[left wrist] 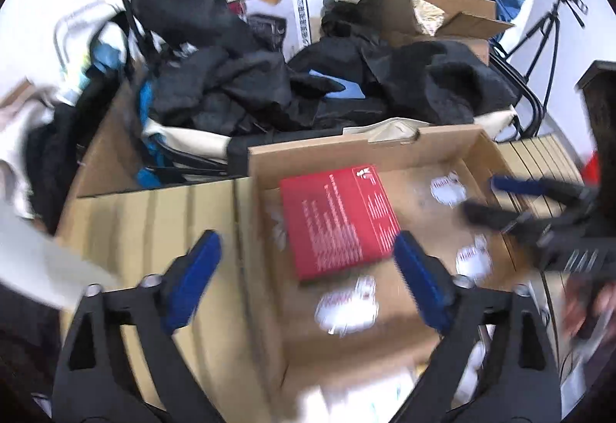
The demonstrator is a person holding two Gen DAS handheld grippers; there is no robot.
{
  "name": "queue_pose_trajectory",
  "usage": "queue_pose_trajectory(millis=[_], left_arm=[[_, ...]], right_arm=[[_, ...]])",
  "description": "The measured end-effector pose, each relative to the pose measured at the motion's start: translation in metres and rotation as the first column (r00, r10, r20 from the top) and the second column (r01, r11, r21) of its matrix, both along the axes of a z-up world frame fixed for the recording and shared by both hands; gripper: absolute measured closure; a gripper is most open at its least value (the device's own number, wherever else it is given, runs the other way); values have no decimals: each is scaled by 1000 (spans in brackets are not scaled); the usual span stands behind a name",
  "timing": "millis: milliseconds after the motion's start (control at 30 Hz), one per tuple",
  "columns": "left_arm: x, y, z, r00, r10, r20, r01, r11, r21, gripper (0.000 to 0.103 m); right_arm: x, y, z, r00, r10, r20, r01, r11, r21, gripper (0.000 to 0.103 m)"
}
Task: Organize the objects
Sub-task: 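Lower the red box into the cardboard tray and open the grippers, then pull both grippers back from the tray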
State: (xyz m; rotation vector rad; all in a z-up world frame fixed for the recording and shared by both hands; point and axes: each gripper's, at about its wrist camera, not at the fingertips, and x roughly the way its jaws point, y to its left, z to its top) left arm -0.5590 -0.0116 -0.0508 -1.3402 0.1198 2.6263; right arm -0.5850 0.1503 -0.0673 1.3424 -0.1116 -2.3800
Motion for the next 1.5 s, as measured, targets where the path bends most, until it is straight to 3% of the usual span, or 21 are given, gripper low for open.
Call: queue_pose_trajectory(millis=[67, 167, 333, 533, 633, 700, 833, 967, 1033, 1067, 1167, 1500], left_arm=[[22, -7, 27, 999, 30, -11, -31, 999, -39, 0], [57, -19, 67, 995, 89, -33, -90, 995, -40, 0], [135, -24, 130, 986, 127, -112, -128, 992, -4, 0], [265, -23, 171, 971, 128, -201, -121, 991, 49, 0], [335, -22, 166, 983, 53, -176, -40, 996, 74, 0], [381, -22, 158, 979, 24, -203, -12, 998, 64, 0], [479, -22, 128, 955, 35, -294, -24, 999, 42, 0], [532, -24, 97, 961, 86, -264, -56, 991, 119, 0], [538, -21, 87, 973, 77, -218, -46, 988, 144, 0], [538, -19, 85, 975, 72, -208, -47, 992, 121, 0], [538, -18, 86, 966, 105, -234, -89, 993, 78, 0], [524, -20, 54, 983, 110, -147, -97, 991, 88, 0]], right_arm=[[19, 24, 27, 999, -8, -37, 11, 996, 83, 19], [51, 68, 68, 994, -67, -81, 80, 983, 162, 19], [119, 114, 124, 983, -135, -124, 154, 976, 153, 19], [234, 121, 162, 979, -91, -181, 115, 985, 126, 19], [304, 116, 168, 974, -20, -225, 50, 990, 129, 19], [363, 111, 165, 965, 41, -258, -5, 990, 139, 19], [483, 100, 148, 934, 103, -341, -53, 987, 151, 19], [545, 94, 115, 942, 60, -331, -39, 997, 70, 19], [554, 89, 97, 957, 62, -283, -58, 998, 23, 19], [552, 86, 93, 961, 66, -268, -61, 998, 27, 19], [553, 77, 92, 954, 37, -297, -10, 996, 94, 19], [544, 88, 77, 956, -28, -292, 47, 997, 61, 19]])
